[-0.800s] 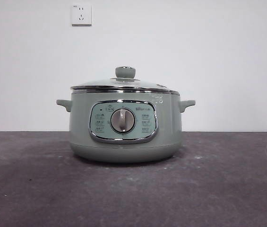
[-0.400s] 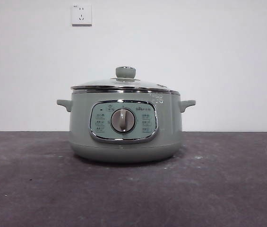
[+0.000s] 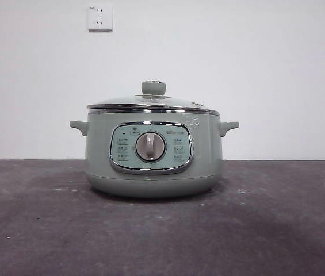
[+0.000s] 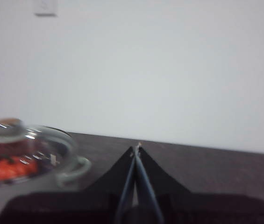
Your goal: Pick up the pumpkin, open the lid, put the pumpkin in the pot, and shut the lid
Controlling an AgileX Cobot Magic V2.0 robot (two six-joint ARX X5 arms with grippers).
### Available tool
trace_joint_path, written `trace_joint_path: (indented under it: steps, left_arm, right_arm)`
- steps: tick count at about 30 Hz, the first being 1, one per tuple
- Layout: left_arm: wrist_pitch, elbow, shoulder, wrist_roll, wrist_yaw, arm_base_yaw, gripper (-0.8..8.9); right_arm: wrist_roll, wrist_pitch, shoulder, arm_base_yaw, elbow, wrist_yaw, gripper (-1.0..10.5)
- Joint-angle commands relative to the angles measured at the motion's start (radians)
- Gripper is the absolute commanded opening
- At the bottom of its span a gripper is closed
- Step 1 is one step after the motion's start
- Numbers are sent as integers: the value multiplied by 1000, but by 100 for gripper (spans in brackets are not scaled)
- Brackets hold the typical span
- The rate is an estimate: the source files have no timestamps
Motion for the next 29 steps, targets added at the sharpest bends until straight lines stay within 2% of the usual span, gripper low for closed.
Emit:
trace_joint_path:
  steps: [1,10,23,29]
  left_arm:
    - [1,-16,-2,-6,-1,3,-4]
    - [1,-16,-2,-6,0,3,-4]
    - [1,-16,-2,-6,0,3,-4]
    - [1,-16,-2,-6,0,3,-4]
  right_arm:
    - [21,8,-49,0,-87,22,1]
    - [90,-10,-130,2,-241,22,1]
    - [91,-215,-130,2,-241,41,1]
    - [130,-213,-130,2,-241,43,1]
